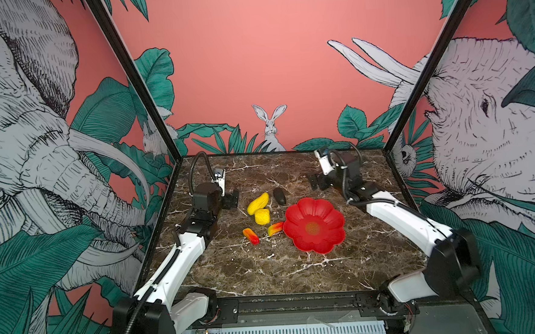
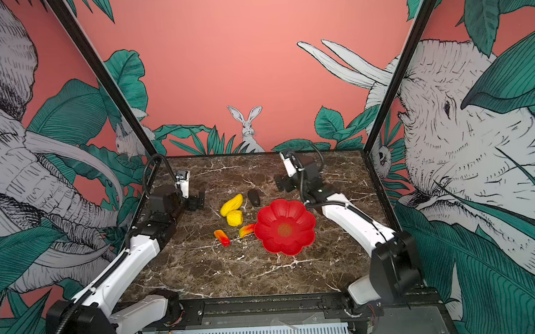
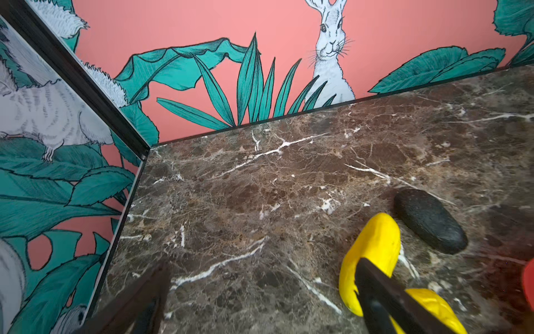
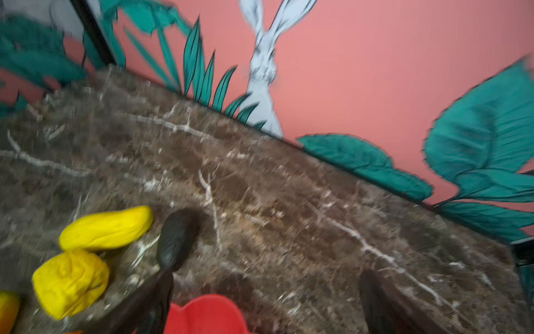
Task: Arrange fruit in a fruit bowl
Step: Pick up the fruit from the top-center of the table.
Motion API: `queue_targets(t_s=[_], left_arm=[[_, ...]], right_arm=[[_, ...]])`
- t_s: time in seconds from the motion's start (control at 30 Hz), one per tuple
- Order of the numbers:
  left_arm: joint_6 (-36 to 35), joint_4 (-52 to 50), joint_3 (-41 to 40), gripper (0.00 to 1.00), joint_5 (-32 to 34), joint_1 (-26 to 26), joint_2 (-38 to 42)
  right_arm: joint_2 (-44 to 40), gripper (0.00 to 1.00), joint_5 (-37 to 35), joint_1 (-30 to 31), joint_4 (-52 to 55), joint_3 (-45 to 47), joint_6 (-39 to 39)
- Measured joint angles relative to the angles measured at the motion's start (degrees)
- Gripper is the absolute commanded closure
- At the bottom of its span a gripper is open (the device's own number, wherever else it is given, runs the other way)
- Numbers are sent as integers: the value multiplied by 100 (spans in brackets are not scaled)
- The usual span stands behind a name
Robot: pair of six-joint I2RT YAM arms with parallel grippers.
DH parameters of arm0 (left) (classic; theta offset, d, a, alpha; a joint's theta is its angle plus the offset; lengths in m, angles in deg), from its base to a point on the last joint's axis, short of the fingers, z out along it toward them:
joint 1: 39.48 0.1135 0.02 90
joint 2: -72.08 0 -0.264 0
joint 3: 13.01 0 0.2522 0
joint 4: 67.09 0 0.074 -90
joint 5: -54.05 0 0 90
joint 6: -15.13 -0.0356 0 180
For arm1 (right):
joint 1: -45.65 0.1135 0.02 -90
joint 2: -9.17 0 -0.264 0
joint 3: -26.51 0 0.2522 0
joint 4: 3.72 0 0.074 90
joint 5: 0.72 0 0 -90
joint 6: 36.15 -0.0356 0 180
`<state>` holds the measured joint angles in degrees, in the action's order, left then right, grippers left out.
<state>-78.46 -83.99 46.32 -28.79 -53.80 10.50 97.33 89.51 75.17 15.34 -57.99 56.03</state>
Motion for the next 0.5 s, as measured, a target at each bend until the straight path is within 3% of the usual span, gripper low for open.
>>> queue_targets(t_s=[0.23,0.5], left_arm=[[-7,-1834,1062,0,-479,2,212],[-553,-2599,1082,0,-1419,13,59]], right_arm=[[1915,1,354,396,1338,-1893,-57],[3272,1,509,461,2275,-3340,-243]])
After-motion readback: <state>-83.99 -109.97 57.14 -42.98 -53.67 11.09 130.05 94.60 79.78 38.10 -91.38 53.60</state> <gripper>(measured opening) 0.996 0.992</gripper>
